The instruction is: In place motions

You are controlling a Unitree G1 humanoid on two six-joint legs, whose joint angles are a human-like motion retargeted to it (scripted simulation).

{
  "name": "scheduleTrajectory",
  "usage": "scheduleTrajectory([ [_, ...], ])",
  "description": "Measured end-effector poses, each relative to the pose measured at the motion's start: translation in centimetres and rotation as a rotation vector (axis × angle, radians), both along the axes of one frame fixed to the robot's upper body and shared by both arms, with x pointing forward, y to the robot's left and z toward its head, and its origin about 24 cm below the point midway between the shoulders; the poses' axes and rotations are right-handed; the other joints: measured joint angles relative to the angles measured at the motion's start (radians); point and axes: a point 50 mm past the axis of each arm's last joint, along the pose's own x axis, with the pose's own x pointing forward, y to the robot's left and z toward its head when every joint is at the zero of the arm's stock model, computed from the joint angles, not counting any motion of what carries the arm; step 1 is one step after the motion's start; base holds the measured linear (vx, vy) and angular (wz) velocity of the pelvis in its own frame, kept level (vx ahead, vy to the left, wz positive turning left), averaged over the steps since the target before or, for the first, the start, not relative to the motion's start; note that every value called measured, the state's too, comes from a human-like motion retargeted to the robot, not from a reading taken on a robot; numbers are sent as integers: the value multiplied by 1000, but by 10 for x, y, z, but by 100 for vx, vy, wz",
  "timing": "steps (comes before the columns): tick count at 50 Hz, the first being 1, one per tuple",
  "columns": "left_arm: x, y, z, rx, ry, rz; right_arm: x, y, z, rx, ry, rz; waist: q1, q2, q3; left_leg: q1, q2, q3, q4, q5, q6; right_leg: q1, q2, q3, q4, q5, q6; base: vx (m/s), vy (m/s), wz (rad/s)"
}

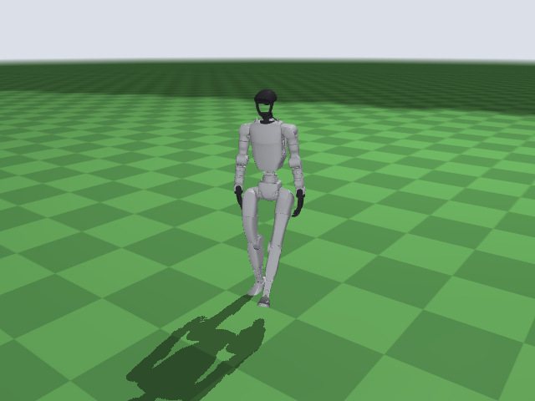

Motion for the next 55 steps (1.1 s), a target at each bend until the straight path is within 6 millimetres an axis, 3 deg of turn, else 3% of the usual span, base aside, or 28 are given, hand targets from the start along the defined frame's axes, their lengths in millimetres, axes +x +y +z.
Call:
scheduleTrajectory([
  [5, -14, -2, 1, -2, 58, 12, 19, 15, 0, 61, -72, 55, 146, -57, 109, -182, 66, -25, -23, 16, 34, 62, -29, 70, 31, -6, -27, 8, -11, -57],
  [10, -50, -9, 5, -44, 197, 44, 16, 28, -2, 110, -72, 108, 208, -94, 114, -300, 100, -30, -83, 21, 50, 68, -53, 84, 59, -25, -35, 22, -8, -14],
  [15, -73, -13, 10, -56, 260, 80, 7, 28, -4, 109, -51, 157, 227, -102, 124, -240, 105, 22, -127, 38, 41, 95, -54, 67, 57, -28, -29, 18, -8, 20],
  [18, -85, -14, 13, -61, 301, 104, -1, 26, -4, 92, -19, 161, 192, -87, 95, -138, 102, 75, -103, 37, 21, 103, -36, 36, 37, -29, -17, 22, -4, 54],
  [23, -104, -10, 20, -55, 396, 98, -26, 23, -6, 88, 48, 124, 65, -68, -36, 49, 112, 112, 94, 55, -8, 57, -17, -39, 11, -38, 10, 25, -5, 79],
  [26, -97, -1, 18, -25, 374, 70, -41, 18, -6, 79, 72, 79, 0, -74, -123, 160, 107, 87, 277, 74, -18, -5, -43, -64, 15, -37, 26, 17, -8, 50],
  [30, -71, 13, 12, 51, 275, 58, -62, 7, -5, 39, 127, 5, -26, -92, -203, 406, 75, 138, 344, 110, -32, -67, -84, -41, 29, -37, 40, 21, -10, -10],
  [32, -55, 20, 9, 80, 219, 59, -72, 1, -3, 12, 158, -33, -56, -56, -252, 514, 57, 169, 200, -14, -85, -100, -55, -61, 21, -36, 42, 26, -5, 11],
  [33, -46, 21, 8, 90, 194, 68, -77, -4, -2, -11, 182, -54, -66, -21, -279, 548, 44, 182, 87, -78, -74, -119, -28, -69, 23, -40, 45, 35, -7, 37],
  [35, -32, 19, 6, 87, 158, 93, -88, -13, 2, -70, 231, -85, -138, 37, -372, 520, -10, 103, -77, -83, -33, -188, -29, -120, 36, -51, 59, 33, -11, 85],
  [37, -10, 20, 4, 78, 100, 125, -91, -15, 2, -118, 244, -109, -205, 73, -411, 485, 5, 94, -121, -51, -69, -236, -45, -149, 44, -50, 66, 7, -16, 72],
  [42, 74, 39, 11, 101, -151, 41, -79, -6, -1, -118, 161, -269, -214, 58, -303, 489, -22, 75, -113, -46, -40, -200, -67, -167, 25, -16, 85, -5, -18, 17],
  [45, 105, 48, 18, 155, -265, -47, -77, 5, -3, -64, 159, -296, -137, 17, -243, 540, -37, 115, -112, -53, -34, -165, -67, -131, 12, 10, 80, 9, -16, -57],
  [47, 106, 49, 18, 187, -288, -43, -74, 10, -5, -71, 150, -229, -112, 9, -247, 543, -44, 138, -115, -55, -32, -173, -67, -108, 8, 23, 84, 21, -5, -54],
  [49, 94, 48, 16, 198, -271, -13, -70, 15, -6, -80, 126, -127, -116, 9, -268, 532, -48, 147, -118, -57, -29, -191, -71, -97, 5, 33, 94, 26, -7, -29],
  [55, 26, 27, 4, 52, -34, 51, -42, 25, -10, -41, 12, 160, -244, 31, -275, 506, -58, 70, -120, -52, -15, -206, -98, -179, -21, 67, 119, 13, -7, 52],
])
